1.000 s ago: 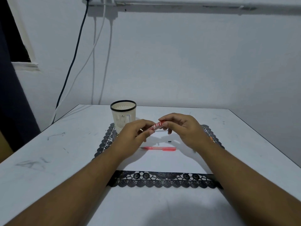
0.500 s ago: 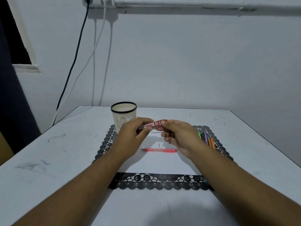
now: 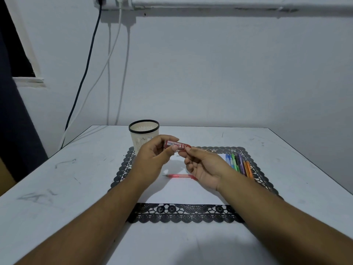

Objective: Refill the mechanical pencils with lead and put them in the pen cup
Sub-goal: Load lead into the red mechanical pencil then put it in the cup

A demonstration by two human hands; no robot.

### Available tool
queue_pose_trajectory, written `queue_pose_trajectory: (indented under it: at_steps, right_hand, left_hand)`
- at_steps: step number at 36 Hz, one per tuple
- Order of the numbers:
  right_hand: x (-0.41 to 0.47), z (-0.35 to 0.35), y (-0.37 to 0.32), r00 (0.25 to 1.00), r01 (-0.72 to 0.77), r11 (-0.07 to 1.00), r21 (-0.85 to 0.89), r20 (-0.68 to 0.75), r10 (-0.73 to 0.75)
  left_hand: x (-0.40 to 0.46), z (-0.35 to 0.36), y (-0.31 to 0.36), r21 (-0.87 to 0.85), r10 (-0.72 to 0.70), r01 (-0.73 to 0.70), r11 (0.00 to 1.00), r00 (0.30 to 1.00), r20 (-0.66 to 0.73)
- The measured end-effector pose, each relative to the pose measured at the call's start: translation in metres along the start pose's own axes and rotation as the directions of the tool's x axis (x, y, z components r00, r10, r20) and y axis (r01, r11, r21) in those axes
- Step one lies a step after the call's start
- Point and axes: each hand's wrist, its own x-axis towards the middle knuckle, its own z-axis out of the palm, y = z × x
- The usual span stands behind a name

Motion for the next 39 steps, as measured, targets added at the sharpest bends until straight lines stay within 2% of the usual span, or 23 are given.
queue_pose_trajectory:
  at_steps: [8,17,25,32,39]
  right_hand:
    - [0.000,0.001,0.000,0.998,-0.056,0.998,0.036,0.007,0.055]
    - [-0.002,0.002,-0.002,0.997,-0.071,0.995,0.065,0.027,0.070]
    - [-0.005,0.004,-0.001,0.998,-0.047,0.999,0.017,0.048,0.046]
    - [-0.009,0.005,-0.004,0.994,-0.058,0.995,-0.079,0.093,0.065]
    - [-0.012,0.008,-0.003,0.982,-0.064,0.992,-0.109,0.172,0.082]
  left_hand:
    - [-0.001,-0.001,0.003,-0.025,0.020,-0.020,0.999,1.000,-0.020]
    - [0.003,-0.006,-0.004,0.136,0.099,-0.080,0.987,0.986,-0.135]
    - [0.000,-0.003,-0.002,0.202,0.121,-0.094,0.975,0.985,-0.127]
    - [-0.001,-0.006,0.003,0.369,0.234,-0.182,0.911,0.967,-0.103]
    - [-0.004,-0.001,0.009,0.561,0.349,-0.277,0.780,0.937,-0.022]
